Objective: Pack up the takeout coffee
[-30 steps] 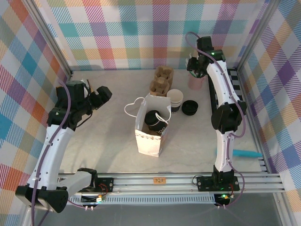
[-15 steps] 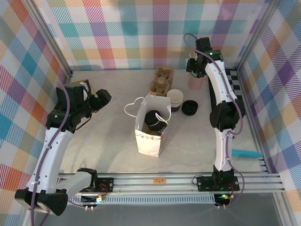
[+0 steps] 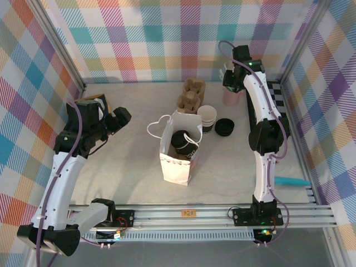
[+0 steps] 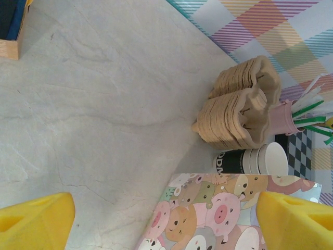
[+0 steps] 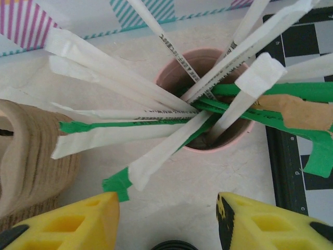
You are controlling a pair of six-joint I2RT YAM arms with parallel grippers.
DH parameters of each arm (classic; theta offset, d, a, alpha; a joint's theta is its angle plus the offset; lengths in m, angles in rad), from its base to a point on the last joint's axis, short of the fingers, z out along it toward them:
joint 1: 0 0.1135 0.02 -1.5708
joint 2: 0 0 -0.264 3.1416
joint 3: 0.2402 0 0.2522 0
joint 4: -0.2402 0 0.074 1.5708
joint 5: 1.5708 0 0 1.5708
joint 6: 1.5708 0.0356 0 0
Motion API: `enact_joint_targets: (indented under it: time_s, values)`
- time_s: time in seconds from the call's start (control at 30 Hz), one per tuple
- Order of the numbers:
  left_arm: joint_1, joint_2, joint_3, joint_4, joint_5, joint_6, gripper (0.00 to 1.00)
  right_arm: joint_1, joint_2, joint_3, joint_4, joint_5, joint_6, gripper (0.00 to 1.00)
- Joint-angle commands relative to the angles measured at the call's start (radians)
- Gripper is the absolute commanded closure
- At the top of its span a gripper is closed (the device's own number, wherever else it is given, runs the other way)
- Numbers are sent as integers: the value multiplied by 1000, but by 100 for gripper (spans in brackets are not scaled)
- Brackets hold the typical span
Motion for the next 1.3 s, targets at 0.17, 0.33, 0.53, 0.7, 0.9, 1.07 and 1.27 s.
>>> enact_joint_targets:
  time_s: [0.17, 0.33, 0.53, 0.7, 0.9, 1.07, 1.27]
  values:
    - [11, -13, -13, -7, -3, 20, 11, -15, -36, -22, 10, 9, -6, 47]
    - [12, -14, -13, -15, -6, 23, 11, -15, -19, -12, 26, -6, -13, 47]
    - [11, -20, -9, -27, -9, 26, 11, -15, 33, 52, 9, -27, -19, 47]
    - [11, -24, -3, -37, -14, 30, 11, -15, 50, 61, 17, -43, -16, 47]
    - [11, -30, 1, -44, -18, 31, 11, -15, 58, 62, 21, -44, -18, 48]
    - [11, -33, 2, -49, -21, 31, 11, -15, 73, 74, 28, -34, -23, 48]
    - [11, -41, 3, -57, -23, 33, 11, -15, 92, 91, 45, -36, -26, 49]
